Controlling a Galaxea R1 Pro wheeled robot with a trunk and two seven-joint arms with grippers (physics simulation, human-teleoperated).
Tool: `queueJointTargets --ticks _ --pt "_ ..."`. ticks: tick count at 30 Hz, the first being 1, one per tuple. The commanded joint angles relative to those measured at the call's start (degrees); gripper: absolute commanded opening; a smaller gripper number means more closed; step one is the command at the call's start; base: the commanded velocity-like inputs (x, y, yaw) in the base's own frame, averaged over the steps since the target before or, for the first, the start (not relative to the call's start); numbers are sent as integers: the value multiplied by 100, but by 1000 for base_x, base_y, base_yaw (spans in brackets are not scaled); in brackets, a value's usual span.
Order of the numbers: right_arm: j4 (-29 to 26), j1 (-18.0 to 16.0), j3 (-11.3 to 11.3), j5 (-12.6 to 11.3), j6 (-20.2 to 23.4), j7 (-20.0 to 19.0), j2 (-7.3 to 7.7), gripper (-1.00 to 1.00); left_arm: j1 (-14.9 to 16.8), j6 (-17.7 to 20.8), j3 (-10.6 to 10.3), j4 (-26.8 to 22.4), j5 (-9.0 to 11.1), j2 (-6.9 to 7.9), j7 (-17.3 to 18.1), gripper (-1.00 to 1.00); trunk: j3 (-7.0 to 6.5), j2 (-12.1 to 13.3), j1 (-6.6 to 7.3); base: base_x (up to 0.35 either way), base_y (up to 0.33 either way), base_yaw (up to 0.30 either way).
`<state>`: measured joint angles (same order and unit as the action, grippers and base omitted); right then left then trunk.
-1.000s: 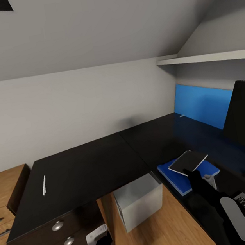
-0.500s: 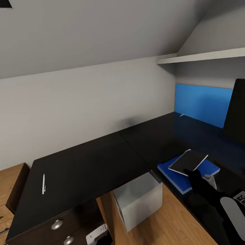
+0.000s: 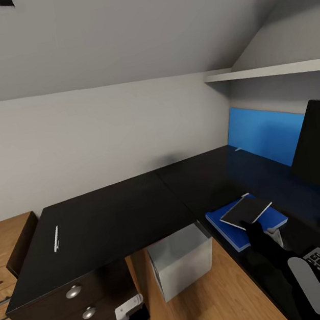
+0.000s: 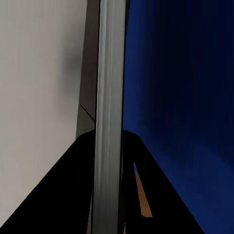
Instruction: In the bedroom, organize the workspace by keeping the computer under the desk, ensuring the monitor is on the desk, placing the keyboard on the desk next to the monitor, placing the mouse on the desk next to the keyboard, moving the folder from the swivel chair onto the desk next to the mouse, stacking the notebook on top of the folder with the pen on top of the notebook, and positioning the swivel chair next to the desk.
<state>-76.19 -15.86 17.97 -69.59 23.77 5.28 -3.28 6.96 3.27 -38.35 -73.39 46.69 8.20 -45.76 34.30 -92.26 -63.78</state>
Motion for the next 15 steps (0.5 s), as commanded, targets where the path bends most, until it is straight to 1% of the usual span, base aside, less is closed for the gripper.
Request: queueJointTargets --ticks 1,8,15 --pt "-10 -5 15 -73 31 34 -6 -100 7 29 -22 -10 7 6 -39 100 6 -3 0 0 0 0" --pt "-10 -5 18 -73 31 35 -6 -100 7 22 -53 -9 -1 6 -39 100 6 -3 0 89 0 0" --pt "-10 -5 22 -73 31 37 -6 -100 7 24 -52 -9 5 6 -38 100 6 -3 0 17 0 0"
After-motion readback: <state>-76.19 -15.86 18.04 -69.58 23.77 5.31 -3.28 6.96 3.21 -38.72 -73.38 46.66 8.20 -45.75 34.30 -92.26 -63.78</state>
